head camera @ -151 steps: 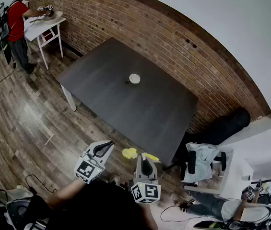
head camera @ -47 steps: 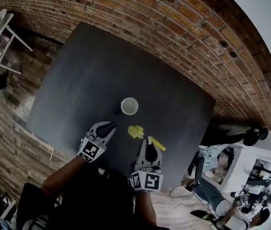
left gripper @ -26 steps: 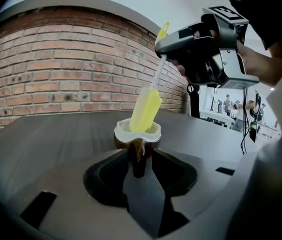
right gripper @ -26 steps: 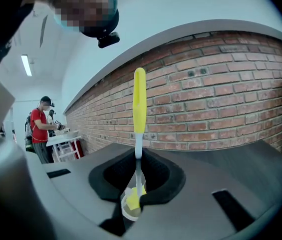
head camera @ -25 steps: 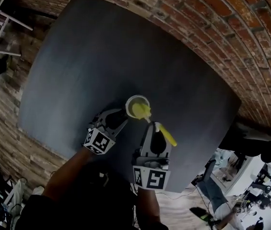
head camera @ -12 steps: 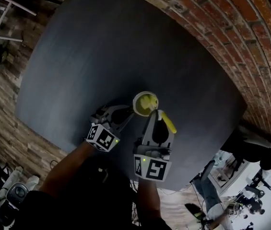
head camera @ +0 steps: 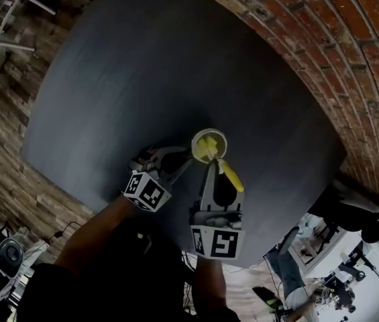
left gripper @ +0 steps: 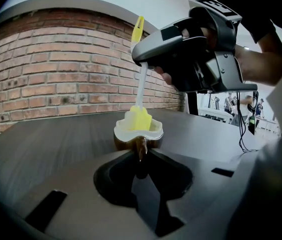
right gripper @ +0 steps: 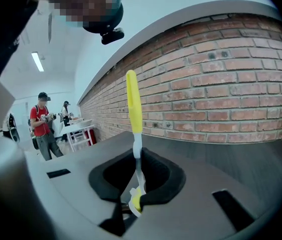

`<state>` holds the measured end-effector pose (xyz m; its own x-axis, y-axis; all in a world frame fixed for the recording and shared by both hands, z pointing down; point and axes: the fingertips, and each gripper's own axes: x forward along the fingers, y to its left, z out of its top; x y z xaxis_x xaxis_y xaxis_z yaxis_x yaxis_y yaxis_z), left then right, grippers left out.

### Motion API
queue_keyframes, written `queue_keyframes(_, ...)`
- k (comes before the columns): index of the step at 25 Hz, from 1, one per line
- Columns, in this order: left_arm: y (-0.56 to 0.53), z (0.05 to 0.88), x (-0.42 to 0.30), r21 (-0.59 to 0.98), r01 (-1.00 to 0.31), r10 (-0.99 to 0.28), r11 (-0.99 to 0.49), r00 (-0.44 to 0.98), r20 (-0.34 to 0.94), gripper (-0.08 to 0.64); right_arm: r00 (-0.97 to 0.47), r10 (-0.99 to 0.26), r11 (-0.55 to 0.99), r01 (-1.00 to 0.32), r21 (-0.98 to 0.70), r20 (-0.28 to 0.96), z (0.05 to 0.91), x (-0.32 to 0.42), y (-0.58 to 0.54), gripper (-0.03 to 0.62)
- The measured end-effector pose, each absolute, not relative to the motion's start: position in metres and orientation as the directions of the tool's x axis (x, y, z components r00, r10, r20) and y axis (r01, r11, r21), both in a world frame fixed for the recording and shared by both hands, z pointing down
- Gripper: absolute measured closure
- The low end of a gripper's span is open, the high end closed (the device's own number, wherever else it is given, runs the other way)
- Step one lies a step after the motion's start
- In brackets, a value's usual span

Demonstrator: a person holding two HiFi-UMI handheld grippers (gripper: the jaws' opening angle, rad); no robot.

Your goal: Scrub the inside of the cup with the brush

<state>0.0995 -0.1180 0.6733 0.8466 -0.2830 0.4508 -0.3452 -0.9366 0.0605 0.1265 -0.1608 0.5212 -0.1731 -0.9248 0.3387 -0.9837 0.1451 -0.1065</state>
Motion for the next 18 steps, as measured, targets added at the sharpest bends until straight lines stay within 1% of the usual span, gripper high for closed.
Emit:
queue_keyframes(5,-0.116,0.674,0.098,0.061,-0.341,-0.279,-0.938,0.847,0.452,0.482,-0.190,-0.873,0.175,-0.982,-0.075,0.449,0.524,0.130,-0.148,0.540)
queue_keyframes(9,-0.114,0.674,0.098,0.067,-0.343,-0.277,-0.937,0.847,0.455,0.482,-0.166,-0.842,0.181,-0.983,-0.021,0.512,0.522,0.130,-0.144,0.540)
queue_keyframes(15,-0.115,0.673,0.098,0.069,-0.352,-0.285,-0.934,0.845,0.453,0.482,-0.103,-0.819,0.156,-0.987,0.046,0.564,0.522,0.131,-0.139,0.540)
queue_keyframes(18,-0.115,0.673,0.098,0.068,-0.352,-0.286,-0.934,0.845,0.453,0.482,-0.066,-0.838,0.152,-0.982,0.116,0.541,0.521,0.139,-0.138,0.540)
